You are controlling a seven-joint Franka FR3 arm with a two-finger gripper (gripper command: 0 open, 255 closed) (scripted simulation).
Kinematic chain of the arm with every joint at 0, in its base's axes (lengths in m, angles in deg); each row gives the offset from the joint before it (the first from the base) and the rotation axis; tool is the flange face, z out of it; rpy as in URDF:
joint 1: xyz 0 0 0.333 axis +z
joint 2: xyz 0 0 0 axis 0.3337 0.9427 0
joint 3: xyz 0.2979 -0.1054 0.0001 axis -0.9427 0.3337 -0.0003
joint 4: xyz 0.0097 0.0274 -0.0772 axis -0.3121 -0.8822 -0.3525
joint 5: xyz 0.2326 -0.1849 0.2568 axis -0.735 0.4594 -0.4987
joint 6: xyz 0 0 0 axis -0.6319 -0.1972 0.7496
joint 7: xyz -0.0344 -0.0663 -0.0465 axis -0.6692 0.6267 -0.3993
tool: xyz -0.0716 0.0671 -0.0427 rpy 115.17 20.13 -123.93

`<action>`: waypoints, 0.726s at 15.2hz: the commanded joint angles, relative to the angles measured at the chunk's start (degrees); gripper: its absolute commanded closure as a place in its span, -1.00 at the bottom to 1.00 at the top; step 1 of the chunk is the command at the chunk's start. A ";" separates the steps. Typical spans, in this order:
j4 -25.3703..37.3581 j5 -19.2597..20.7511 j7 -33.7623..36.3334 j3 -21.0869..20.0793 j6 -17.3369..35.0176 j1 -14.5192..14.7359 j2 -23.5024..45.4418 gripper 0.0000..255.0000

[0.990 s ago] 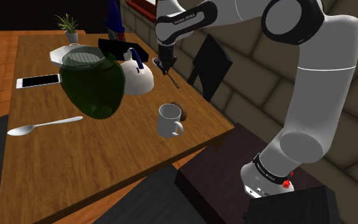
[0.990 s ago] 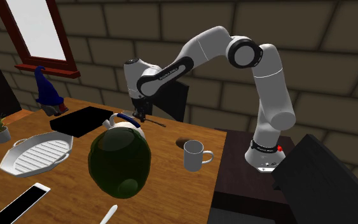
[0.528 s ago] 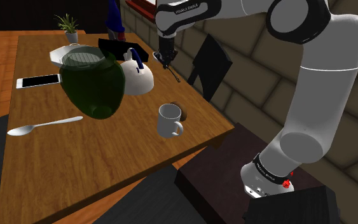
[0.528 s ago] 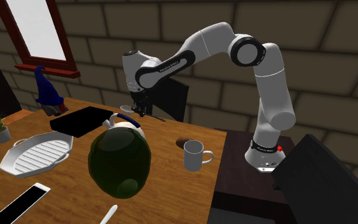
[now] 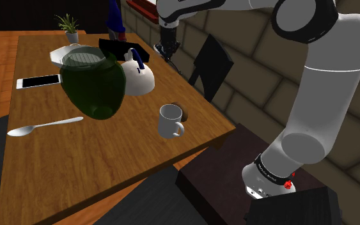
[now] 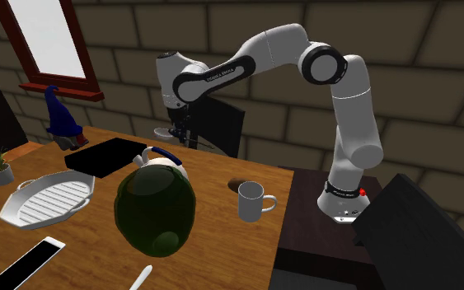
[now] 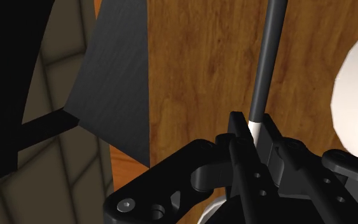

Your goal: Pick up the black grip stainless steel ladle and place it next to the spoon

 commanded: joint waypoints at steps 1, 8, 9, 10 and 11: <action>0.92 -0.09 -0.20 -0.02 -1.40 -0.01 -0.47 1.00; -7.67 0.17 6.50 -2.29 -0.05 4.06 -6.95 1.00; -8.87 0.19 7.66 -2.72 0.14 4.73 -7.82 1.00; -9.98 0.20 8.83 -3.17 0.30 5.41 -8.65 1.00; -11.03 0.19 10.00 -3.63 0.44 6.09 -9.42 1.00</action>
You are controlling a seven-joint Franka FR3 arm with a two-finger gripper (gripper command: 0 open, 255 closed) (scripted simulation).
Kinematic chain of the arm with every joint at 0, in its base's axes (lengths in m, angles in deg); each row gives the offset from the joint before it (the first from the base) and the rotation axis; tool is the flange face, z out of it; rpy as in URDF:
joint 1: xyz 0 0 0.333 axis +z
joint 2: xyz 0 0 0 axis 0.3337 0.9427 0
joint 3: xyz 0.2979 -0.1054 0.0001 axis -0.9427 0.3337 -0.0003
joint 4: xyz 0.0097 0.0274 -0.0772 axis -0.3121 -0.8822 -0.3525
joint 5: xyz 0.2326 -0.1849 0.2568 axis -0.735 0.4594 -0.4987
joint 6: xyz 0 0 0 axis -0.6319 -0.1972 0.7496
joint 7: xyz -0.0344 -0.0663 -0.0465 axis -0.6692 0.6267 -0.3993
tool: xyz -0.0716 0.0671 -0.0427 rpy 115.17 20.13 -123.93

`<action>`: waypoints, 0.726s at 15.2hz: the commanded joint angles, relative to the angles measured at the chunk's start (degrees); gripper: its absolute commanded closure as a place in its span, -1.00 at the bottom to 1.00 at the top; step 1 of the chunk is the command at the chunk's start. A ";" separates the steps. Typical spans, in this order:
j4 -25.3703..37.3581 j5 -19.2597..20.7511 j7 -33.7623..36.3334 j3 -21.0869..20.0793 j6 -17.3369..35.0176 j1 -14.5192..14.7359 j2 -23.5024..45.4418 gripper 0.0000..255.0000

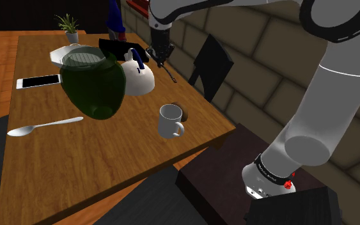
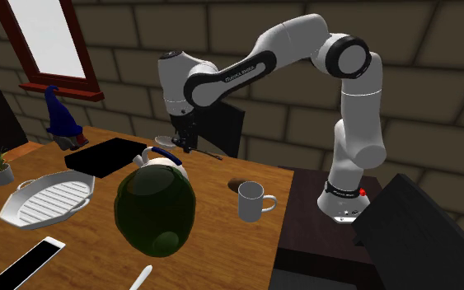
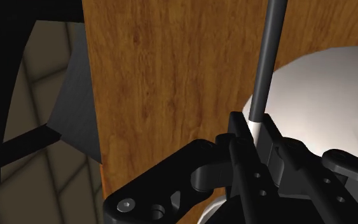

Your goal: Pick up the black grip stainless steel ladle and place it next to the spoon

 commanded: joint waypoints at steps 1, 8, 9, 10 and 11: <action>-1.95 -0.01 2.28 -0.86 0.27 1.27 -1.44 1.00; -6.68 -0.24 10.82 -4.52 0.38 6.11 -5.11 1.00; -7.08 -0.28 12.07 -5.08 0.32 6.81 -5.43 1.00; -7.41 -0.33 13.33 -5.64 0.24 7.51 -5.70 1.00; -7.67 -0.37 14.59 -6.21 0.14 8.23 -5.92 1.00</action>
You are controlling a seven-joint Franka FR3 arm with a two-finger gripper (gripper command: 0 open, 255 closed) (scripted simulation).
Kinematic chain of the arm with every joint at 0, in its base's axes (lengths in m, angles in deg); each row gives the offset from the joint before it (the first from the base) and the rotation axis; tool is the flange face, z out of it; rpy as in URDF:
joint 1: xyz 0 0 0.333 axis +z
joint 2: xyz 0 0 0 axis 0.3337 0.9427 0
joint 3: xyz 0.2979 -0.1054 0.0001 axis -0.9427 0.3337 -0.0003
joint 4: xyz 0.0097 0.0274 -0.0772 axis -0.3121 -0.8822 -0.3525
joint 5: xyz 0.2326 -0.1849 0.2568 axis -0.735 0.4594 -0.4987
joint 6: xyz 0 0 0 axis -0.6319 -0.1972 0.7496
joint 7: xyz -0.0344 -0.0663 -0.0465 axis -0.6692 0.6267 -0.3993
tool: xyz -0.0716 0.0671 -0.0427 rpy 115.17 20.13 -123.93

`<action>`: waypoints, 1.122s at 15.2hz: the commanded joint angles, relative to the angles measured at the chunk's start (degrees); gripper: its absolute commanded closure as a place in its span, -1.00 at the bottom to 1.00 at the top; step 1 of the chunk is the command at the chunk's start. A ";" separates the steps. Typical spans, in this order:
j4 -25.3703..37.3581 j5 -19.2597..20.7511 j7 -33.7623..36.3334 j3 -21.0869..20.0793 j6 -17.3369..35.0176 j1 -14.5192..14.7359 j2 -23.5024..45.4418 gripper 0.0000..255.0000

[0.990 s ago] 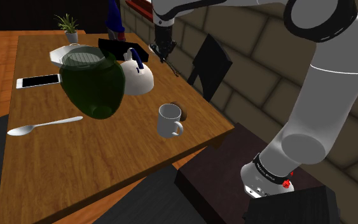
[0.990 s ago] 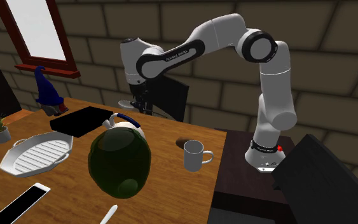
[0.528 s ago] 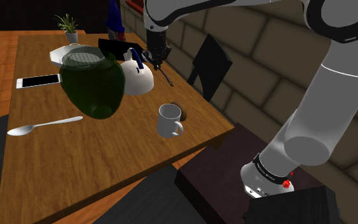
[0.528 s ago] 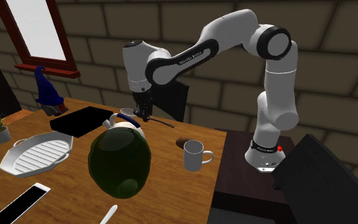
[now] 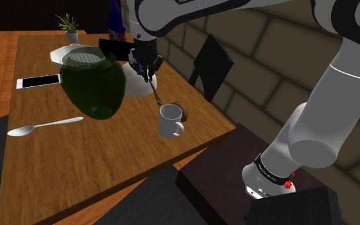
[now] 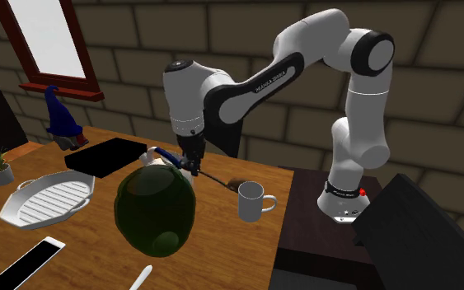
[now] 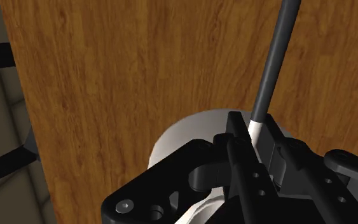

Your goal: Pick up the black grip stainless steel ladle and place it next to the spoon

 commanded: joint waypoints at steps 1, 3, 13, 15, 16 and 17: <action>-0.04 -0.13 2.67 -1.27 -0.67 1.58 -0.36 1.00; -0.22 -0.18 5.24 -2.43 -0.94 3.03 -0.53 1.00; 2.92 0.37 18.50 -8.10 -3.23 10.71 1.89 1.00; 4.23 0.70 20.96 -9.07 -3.83 12.19 2.92 1.00; 3.68 0.80 21.07 -9.04 -3.12 12.20 3.11 1.00; 3.15 0.91 21.18 -9.02 -2.41 12.20 3.30 1.00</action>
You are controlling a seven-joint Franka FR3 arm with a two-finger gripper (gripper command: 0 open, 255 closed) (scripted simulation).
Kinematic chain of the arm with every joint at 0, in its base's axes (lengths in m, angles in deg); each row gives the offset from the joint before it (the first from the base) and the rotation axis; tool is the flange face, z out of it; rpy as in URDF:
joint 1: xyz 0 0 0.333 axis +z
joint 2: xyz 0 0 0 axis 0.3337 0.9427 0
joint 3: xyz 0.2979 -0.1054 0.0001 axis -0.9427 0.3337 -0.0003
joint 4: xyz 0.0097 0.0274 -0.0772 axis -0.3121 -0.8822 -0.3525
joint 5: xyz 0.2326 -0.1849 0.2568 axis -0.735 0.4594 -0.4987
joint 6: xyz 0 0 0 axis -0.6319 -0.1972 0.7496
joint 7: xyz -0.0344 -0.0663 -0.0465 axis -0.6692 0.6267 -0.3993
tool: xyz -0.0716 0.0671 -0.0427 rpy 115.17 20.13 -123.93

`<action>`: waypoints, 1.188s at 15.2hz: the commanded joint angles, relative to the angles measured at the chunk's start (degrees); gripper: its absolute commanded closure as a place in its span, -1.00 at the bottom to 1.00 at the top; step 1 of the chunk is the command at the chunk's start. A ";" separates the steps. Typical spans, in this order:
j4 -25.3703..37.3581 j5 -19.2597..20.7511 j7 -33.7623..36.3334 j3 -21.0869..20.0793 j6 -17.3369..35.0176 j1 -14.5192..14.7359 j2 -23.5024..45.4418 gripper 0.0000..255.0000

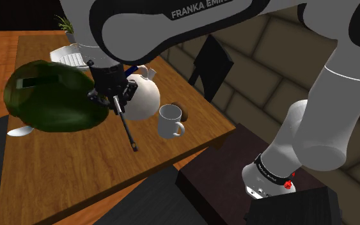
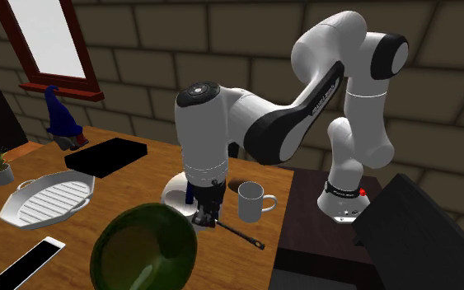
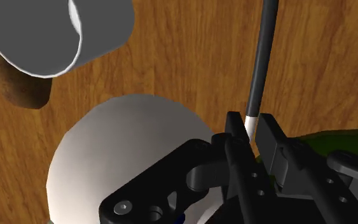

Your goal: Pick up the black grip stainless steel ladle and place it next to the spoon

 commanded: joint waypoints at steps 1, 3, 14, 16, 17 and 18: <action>-1.05 0.14 0.60 -0.12 1.12 0.23 0.39 1.00; -2.04 0.39 0.85 -0.06 2.52 0.26 0.84 1.00; -6.54 2.19 2.48 0.38 9.97 0.52 4.13 1.00; -7.19 2.59 2.82 0.53 11.28 0.62 4.86 1.00; -7.47 2.77 2.98 0.62 11.88 0.69 5.21 1.00; -7.47 2.77 2.97 0.64 11.88 0.71 5.21 1.00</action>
